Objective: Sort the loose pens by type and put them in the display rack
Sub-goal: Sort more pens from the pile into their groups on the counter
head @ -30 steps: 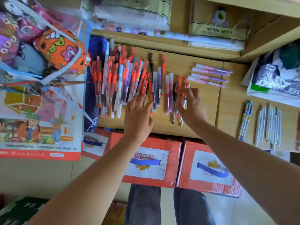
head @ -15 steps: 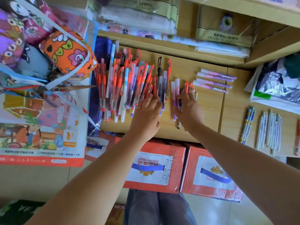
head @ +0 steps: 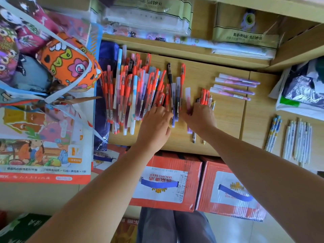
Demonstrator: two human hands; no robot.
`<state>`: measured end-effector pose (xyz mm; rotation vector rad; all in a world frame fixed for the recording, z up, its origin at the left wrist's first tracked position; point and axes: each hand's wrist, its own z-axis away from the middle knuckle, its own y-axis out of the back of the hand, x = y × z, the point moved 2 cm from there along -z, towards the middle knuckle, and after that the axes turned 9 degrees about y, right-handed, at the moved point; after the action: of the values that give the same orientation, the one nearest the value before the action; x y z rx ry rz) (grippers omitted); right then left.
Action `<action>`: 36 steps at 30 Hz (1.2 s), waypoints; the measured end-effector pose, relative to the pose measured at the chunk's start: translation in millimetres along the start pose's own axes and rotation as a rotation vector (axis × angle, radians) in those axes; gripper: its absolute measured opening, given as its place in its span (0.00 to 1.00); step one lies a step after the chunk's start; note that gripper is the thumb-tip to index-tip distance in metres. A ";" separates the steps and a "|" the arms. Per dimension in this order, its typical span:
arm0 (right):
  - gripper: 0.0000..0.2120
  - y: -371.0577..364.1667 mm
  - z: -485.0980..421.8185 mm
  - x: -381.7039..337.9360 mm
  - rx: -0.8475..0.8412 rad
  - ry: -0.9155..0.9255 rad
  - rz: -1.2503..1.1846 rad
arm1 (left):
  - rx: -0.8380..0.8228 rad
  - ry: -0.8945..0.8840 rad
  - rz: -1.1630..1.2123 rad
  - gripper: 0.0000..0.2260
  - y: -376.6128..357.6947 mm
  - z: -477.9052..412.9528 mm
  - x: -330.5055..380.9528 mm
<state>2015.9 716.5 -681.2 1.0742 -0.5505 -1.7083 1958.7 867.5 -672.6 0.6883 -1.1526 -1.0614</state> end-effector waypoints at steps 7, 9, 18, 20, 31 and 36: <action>0.09 19.6 -2.4 7.2 -0.083 0.054 -0.250 | 0.095 0.192 0.100 0.09 9.8 1.7 -4.3; 0.09 21.2 -3.2 5.5 -0.106 0.074 -0.261 | 0.152 0.261 0.037 0.11 15.9 1.0 -4.6; 0.06 17.0 -11.4 -37.1 -0.184 0.276 -0.236 | 0.112 0.539 -0.042 0.29 33.5 5.7 -27.6; 0.07 13.2 -14.9 -42.9 -0.203 0.278 -0.229 | 0.109 0.500 0.017 0.26 31.2 2.6 -24.9; 0.09 15.9 -22.1 -6.5 -0.136 0.173 -0.181 | 0.109 0.510 0.066 0.20 24.8 -5.3 -22.3; 0.08 21.7 -22.8 2.9 -0.140 0.177 -0.192 | 0.176 0.603 0.060 0.16 29.0 -5.9 -27.4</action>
<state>2046.1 708.1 -677.0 1.1931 -0.2181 -1.7659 1972.0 903.3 -659.6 1.0214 -0.7364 -0.6347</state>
